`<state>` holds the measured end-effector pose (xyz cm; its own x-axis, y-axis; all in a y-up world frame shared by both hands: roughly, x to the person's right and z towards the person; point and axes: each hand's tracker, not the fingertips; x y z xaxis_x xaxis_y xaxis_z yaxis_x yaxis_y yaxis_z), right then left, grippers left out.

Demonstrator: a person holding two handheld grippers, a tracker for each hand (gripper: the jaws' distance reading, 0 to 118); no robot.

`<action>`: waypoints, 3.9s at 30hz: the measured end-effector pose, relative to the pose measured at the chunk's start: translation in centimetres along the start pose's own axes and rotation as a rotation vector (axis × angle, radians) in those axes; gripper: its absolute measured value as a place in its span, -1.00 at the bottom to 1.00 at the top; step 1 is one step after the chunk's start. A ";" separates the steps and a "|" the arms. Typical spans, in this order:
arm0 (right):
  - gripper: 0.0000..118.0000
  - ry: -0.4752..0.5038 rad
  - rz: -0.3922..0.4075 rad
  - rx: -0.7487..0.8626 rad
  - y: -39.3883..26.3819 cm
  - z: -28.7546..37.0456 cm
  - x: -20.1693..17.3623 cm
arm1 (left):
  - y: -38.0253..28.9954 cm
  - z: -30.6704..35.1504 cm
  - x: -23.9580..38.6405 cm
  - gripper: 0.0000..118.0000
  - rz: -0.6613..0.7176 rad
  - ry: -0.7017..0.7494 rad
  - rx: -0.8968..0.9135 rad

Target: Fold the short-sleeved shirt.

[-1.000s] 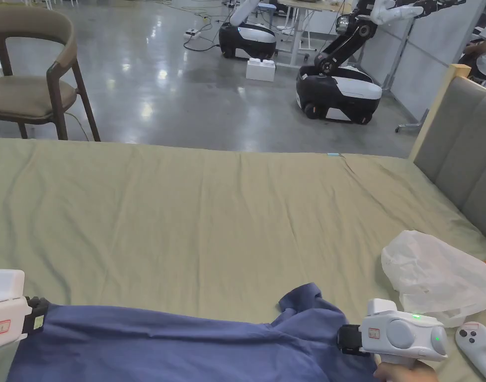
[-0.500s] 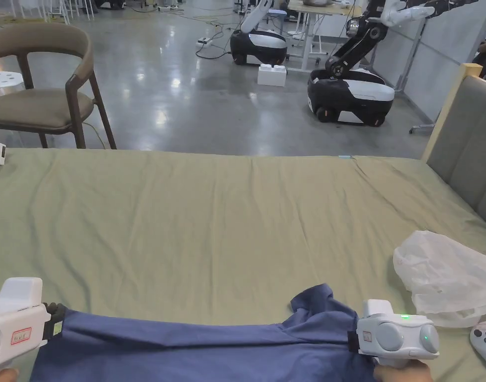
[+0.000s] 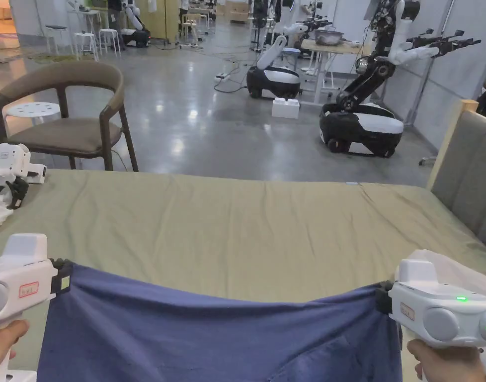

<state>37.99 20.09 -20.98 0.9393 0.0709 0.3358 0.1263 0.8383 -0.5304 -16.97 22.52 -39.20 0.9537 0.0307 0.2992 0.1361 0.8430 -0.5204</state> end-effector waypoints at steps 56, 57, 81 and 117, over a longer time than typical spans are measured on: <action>-0.96 -0.088 0.113 0.453 32.4 4.6 -3.0 | 31.0 2.7 -3.5 -1.00 -0.017 0.134 0.353; -0.96 -0.085 0.117 0.443 31.1 4.3 -3.1 | 29.8 2.3 -3.5 -1.00 -0.009 0.127 0.338; -0.96 -0.045 0.184 0.215 2.3 14.8 -0.6 | -0.5 13.5 -3.2 -1.00 0.095 -0.001 0.201; 0.09 -0.014 0.191 -0.432 -21.7 13.4 -2.8 | -26.1 8.9 -3.4 0.03 0.015 0.088 -0.403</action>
<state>28.28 8.94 0.06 0.9547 0.2111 0.2095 0.0760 0.5078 -0.8581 -26.10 5.18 -19.55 0.9732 -0.0197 0.2289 0.1998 0.5644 -0.8009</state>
